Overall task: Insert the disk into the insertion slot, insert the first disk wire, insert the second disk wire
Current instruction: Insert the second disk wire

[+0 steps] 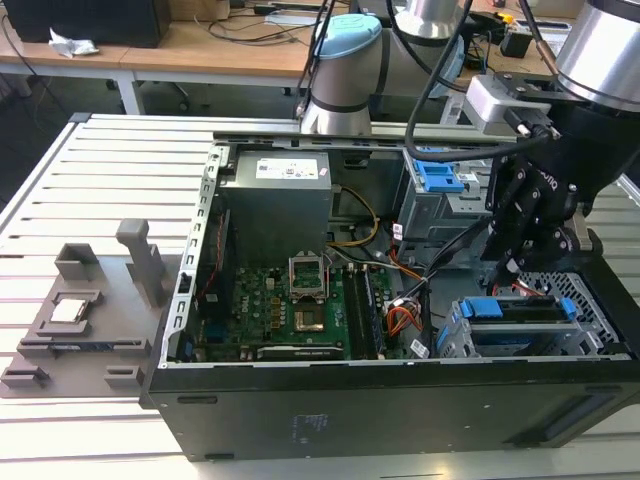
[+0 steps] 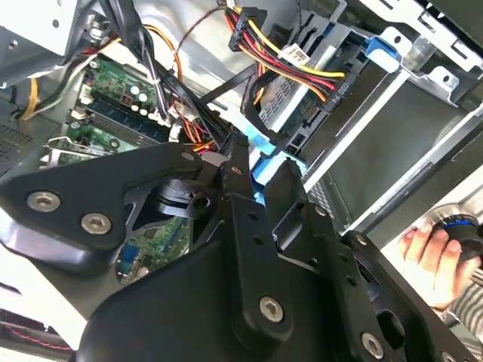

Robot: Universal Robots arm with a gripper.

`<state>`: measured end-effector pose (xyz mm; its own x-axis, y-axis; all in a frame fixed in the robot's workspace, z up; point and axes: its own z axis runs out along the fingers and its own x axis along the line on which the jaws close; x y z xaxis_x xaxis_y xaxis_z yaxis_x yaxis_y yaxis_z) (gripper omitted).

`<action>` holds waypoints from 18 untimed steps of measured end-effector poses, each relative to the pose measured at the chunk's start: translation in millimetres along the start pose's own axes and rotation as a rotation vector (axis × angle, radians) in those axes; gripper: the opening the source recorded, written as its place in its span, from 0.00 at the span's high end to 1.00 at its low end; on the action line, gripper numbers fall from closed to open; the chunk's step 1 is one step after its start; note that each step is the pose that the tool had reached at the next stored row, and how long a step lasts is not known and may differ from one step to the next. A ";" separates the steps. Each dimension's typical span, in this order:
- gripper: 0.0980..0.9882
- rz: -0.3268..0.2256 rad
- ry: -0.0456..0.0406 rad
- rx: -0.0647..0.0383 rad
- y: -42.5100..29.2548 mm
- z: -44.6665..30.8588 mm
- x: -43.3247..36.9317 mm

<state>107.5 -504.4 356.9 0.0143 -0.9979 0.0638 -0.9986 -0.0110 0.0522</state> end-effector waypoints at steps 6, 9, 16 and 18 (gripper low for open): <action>0.70 -0.014 0.0650 0.000 -0.4 5.2 -8.2; 0.70 -0.014 0.0772 0.000 -1.4 6.1 -8.7; 0.70 -0.016 0.0805 0.000 -3.1 6.2 -9.8; 0.87 -0.016 0.0804 0.000 -3.1 6.2 -9.8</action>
<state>110.1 -494.9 349.9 0.0342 -0.9892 0.1429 -0.9982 -0.0268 0.0538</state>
